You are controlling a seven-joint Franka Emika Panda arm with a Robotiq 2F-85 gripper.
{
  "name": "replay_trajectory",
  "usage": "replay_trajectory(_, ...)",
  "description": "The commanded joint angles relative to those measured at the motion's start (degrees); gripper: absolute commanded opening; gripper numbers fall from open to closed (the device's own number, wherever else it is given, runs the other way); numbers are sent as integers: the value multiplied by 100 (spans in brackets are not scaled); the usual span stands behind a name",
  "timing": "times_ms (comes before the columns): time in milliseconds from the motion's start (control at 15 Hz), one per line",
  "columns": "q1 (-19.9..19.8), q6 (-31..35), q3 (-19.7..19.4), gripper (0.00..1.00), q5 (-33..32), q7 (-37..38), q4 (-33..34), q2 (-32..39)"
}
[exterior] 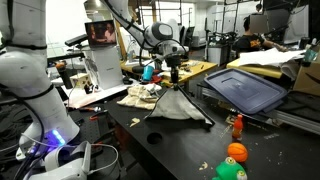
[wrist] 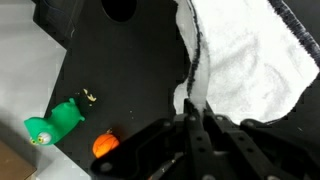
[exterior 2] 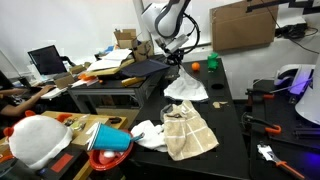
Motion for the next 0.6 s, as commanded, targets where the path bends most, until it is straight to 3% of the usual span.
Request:
replay_trajectory(0, -83, 471, 176, 2, 356, 139, -102, 59)
replay_trajectory(533, -62, 2543, -75, 2, 488, 136, -671, 245)
